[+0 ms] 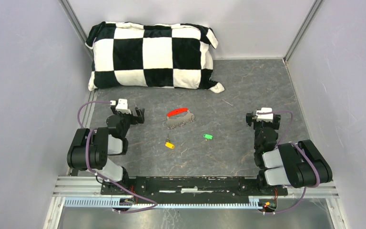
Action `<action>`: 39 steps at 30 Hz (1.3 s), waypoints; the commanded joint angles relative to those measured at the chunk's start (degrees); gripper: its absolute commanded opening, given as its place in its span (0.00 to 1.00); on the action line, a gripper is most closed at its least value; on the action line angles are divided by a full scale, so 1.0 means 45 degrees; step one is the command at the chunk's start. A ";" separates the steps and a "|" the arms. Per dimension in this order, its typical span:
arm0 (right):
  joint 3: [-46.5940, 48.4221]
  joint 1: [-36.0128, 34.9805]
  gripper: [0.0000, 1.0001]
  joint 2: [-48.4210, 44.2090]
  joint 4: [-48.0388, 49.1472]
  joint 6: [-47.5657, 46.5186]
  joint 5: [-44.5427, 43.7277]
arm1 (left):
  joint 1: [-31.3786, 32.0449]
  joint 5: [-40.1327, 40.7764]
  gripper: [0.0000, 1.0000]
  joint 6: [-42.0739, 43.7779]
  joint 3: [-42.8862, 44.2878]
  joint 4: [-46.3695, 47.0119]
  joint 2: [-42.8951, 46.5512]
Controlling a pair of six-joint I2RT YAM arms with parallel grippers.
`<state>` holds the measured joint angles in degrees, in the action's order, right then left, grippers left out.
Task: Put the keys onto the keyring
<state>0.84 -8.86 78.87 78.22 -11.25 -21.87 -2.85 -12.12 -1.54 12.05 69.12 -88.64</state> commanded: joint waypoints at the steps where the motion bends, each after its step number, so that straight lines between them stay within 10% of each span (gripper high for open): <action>1: -0.1286 0.0043 0.98 -0.0017 0.0568 0.0007 0.0065 | 0.0015 0.0140 1.00 0.0264 0.0038 0.0522 0.0097; 8: -0.1135 0.0140 0.98 0.0017 0.0327 0.0147 0.0115 | 0.0001 0.0141 1.00 0.0245 0.0220 -0.0137 0.0535; 13: -0.0502 0.0288 0.98 -0.1768 -0.2271 0.1045 -0.1757 | 0.0019 0.0237 1.00 0.0430 0.4205 -0.7869 0.2110; 21: 0.2920 0.0503 0.98 -0.4767 -0.9221 0.5801 0.0354 | 0.0112 -0.2300 1.00 0.1558 0.7353 -1.4058 0.2256; 26: 0.2855 0.0479 0.98 -0.4191 -0.7945 0.5435 0.5725 | 0.2193 -0.3520 1.00 0.4763 0.7267 -1.6240 0.2408; 32: 0.3025 -0.0074 0.98 -0.4109 -0.8510 0.4330 0.7613 | 0.3114 -0.4455 0.97 0.8980 0.8197 -1.9072 0.1393; 39: 0.3382 -0.1684 0.96 -0.4376 -0.9801 0.3053 0.7313 | 0.3243 -0.5418 0.61 1.3495 1.0576 -2.2356 -0.1227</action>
<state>13.67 -13.17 60.40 36.53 6.46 9.72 11.35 -32.10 42.48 52.51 -20.27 -88.53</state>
